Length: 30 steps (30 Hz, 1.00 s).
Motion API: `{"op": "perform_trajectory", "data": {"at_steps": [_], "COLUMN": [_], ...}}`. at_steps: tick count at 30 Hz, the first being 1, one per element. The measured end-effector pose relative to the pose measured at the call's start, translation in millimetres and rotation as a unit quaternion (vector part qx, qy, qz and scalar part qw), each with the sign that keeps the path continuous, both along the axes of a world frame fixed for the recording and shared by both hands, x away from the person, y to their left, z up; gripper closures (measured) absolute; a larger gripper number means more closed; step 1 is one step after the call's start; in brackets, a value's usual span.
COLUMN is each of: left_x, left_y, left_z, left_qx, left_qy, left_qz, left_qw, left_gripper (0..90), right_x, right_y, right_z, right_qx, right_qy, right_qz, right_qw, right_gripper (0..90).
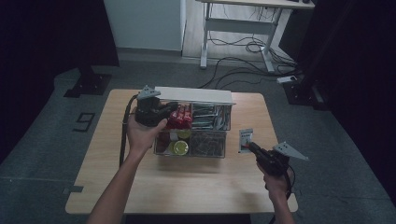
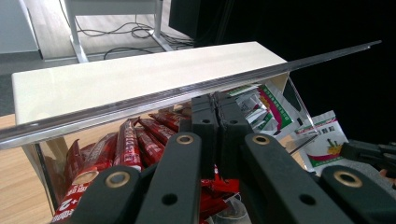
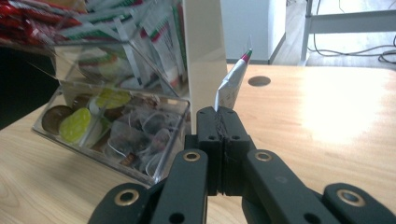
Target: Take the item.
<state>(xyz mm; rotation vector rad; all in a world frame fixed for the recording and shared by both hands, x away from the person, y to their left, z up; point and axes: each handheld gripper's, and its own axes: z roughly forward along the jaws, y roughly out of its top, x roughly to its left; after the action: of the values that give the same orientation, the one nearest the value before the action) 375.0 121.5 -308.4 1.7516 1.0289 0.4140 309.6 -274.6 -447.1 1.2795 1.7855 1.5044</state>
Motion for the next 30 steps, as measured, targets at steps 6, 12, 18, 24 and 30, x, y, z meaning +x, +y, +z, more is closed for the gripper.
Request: {"op": "perform_trajectory", "data": {"at_steps": [6, 12, 18, 24, 30], "left_x": [-0.3, 0.0, -0.1, 0.0, -0.3], "left_y": [-1.0, -1.6, -1.6, -1.5, -1.8], "left_z": [-0.6, -0.8, -2.5, -2.8, -3.1], "left_qx": [-0.001, -0.002, -0.003, -0.004, -0.004], "left_qy": [-0.001, -0.001, -0.001, -0.001, -0.001], "left_qz": [0.001, 0.0, -0.001, 0.0, 0.0], "left_qw": [1.0, 1.0, 1.0, 1.0, 1.0], "left_gripper": [87.6, 87.6, 87.5, 87.5, 87.3], "right_x": [2.8, 8.3, 13.9, 17.5, 20.7], "right_y": [-4.1, -9.1, -11.6, -16.6, -20.3], "right_z": [-14.8, -29.3, -43.8, -55.6, -66.1], "right_qx": [-0.004, -0.008, -0.013, -0.018, -0.023], "right_qy": [0.019, 0.041, 0.059, 0.075, 0.091], "right_qz": [-0.006, -0.015, -0.022, -0.03, -0.034], "right_qw": [0.9998, 0.999, 0.9979, 0.9966, 0.995], "right_gripper": [88.5, 88.5, 88.5, 88.5, 88.5]}}
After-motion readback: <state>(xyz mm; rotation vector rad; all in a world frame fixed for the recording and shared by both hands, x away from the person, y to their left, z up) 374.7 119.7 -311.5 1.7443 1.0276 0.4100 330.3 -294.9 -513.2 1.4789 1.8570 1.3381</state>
